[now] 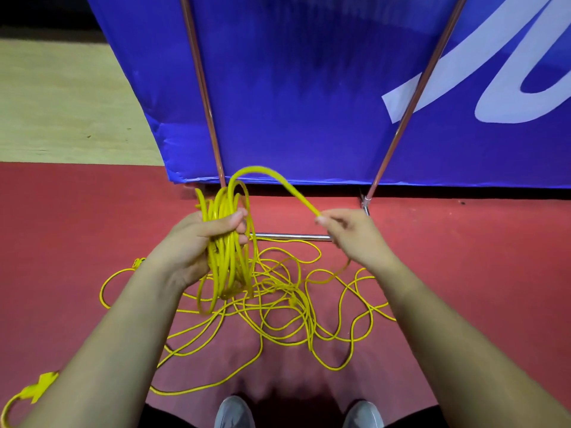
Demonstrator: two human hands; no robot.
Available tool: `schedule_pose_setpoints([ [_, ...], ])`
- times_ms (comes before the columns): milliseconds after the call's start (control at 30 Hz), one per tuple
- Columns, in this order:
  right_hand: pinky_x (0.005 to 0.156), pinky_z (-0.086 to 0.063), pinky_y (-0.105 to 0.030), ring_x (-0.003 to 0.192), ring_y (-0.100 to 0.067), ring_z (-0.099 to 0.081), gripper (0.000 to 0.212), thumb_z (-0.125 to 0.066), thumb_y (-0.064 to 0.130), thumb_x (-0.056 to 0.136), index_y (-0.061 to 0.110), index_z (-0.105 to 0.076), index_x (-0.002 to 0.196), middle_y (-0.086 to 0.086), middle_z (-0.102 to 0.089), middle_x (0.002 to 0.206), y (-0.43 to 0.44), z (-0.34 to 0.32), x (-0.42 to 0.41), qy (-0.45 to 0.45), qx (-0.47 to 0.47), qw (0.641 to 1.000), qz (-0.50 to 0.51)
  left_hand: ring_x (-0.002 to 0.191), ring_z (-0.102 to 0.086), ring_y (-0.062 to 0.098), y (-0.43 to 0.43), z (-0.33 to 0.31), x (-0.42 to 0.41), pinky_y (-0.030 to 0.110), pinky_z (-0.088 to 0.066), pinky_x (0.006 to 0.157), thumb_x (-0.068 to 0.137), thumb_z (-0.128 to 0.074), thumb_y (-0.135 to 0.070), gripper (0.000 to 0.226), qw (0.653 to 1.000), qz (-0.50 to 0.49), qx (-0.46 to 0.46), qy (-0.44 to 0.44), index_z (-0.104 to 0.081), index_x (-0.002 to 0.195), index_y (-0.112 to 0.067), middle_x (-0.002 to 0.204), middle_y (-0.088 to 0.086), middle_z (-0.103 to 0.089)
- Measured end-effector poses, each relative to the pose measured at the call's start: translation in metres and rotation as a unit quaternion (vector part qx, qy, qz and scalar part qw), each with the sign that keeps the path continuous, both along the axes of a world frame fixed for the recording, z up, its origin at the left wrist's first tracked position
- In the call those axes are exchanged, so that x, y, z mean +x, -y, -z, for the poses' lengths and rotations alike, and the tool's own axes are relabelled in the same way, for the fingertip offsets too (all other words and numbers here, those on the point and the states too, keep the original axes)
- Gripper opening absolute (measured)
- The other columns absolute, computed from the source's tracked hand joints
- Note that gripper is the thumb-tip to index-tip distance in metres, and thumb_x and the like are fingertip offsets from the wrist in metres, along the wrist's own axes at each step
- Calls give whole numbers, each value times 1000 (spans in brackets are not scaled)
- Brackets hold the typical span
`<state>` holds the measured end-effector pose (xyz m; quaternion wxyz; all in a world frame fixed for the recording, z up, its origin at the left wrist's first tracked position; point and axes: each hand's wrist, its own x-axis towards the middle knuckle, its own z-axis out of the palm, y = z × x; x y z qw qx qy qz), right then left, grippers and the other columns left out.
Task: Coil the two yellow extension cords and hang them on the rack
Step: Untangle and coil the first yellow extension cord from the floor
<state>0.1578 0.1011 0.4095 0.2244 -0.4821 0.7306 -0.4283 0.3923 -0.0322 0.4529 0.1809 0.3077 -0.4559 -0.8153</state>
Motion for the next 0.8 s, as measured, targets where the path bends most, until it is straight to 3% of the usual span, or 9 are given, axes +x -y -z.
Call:
schedule_pose_setpoints([
  [100,51,-29,-19,49,-6,-35,22,-59,22,95,13,-64,76,7,-41,52,-1,13,2,-113,87,989,-33,66,-71,20,-4,-1,4,28,-56,53,70,-69,-19,20,999,-30,21,13,-65,84,-6,71,8,-71],
  [167,47,-28,-16,44,-4,-37,14,-58,22,94,20,-60,80,7,-41,47,1,12,-1,-100,75,992,16,67,-72,20,-4,0,4,28,-56,54,72,-64,-18,21,999,-38,18,31,-62,89,-5,74,10,-73],
  [267,46,-27,-22,41,-7,-37,7,-58,21,92,20,-59,85,6,-40,44,0,12,-10,-74,33,991,103,53,-65,13,-4,-1,1,25,-53,48,70,-68,-24,21,997,-49,-8,65,-65,83,-7,65,5,-68],
  [333,50,-35,-25,47,-6,-40,8,-61,23,91,21,-64,83,4,-49,50,-2,14,-16,-71,55,990,107,50,-62,11,-3,1,-1,23,-52,47,69,-70,-26,24,995,-50,-32,85,-67,83,-7,64,3,-66],
  [467,62,-41,-15,62,4,-56,11,-68,17,88,22,-75,82,12,-68,70,-7,0,-12,-32,208,975,-64,50,-64,13,-3,5,-3,24,-52,44,76,-69,-19,19,991,-30,-51,119,-66,87,-4,64,5,-69],
  [567,55,-38,-11,49,7,-52,12,-69,13,86,21,-76,79,18,-61,53,-9,-17,-4,-5,264,949,-173,61,-69,18,-2,5,-3,28,-57,53,77,-69,-16,26,987,-5,-74,142,-65,97,2,72,11,-73],
  [667,49,-28,-23,46,-8,-35,12,-69,16,85,20,-77,77,5,-47,49,-10,-34,6,44,253,929,-268,81,-72,25,-8,5,-4,35,-58,69,77,-71,-13,32,983,58,-100,141,-63,105,1,92,18,-74],
  [733,46,-21,-23,45,-11,-28,13,-66,14,86,18,-76,78,2,-37,48,-9,-40,14,134,200,919,-313,94,-70,28,-15,6,-6,41,-55,82,72,-79,-19,44,982,105,-108,117,-63,107,2,102,19,-72],
  [800,46,-18,-22,45,-12,-22,15,-61,16,88,14,-73,79,0,-31,49,-7,-43,21,227,127,915,-308,92,-70,29,-23,5,-9,44,-54,84,68,-81,-28,50,978,148,-118,87,-65,104,2,100,19,-72],
])
